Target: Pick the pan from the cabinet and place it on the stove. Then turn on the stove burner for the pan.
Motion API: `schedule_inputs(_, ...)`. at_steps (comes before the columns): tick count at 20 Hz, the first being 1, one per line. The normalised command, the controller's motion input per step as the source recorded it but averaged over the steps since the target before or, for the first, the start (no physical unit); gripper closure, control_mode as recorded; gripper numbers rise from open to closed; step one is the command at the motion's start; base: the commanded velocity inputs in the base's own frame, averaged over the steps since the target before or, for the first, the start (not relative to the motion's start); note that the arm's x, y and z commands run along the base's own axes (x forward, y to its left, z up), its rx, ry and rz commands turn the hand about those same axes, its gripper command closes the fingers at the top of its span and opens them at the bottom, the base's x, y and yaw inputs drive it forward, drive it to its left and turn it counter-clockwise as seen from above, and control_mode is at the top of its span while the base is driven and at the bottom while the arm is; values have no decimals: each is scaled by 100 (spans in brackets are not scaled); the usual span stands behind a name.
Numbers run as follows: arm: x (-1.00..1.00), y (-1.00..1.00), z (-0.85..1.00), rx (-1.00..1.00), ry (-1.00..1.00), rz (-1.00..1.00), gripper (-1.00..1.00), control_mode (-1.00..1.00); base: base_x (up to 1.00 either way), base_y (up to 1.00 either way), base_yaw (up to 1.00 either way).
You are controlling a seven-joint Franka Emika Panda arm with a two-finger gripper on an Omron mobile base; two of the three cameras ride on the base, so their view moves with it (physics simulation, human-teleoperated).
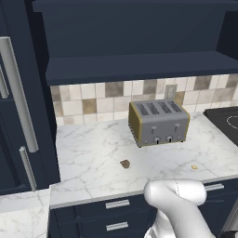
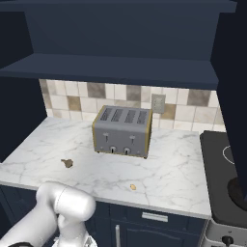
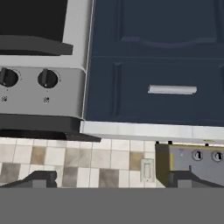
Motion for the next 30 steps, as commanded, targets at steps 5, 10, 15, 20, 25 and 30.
schedule_inputs(5,14,38,13,1,0,0,-100,-100,0,0,0)
schedule_inputs(10,3,10,8,3,0,-1,-100,-100,0,0,0)
schedule_inputs(15,4,0,3,3,0,-1,-100,-100,0,0,0)
schedule_inputs(20,16,7,4,0,0,-1,-100,-100,0,0,0)
schedule_inputs(25,20,1,0,0,-7,0,-100,-100,0,0,0)
schedule_inputs(30,22,1,0,0,-10,0,-100,-100,0,0,0)
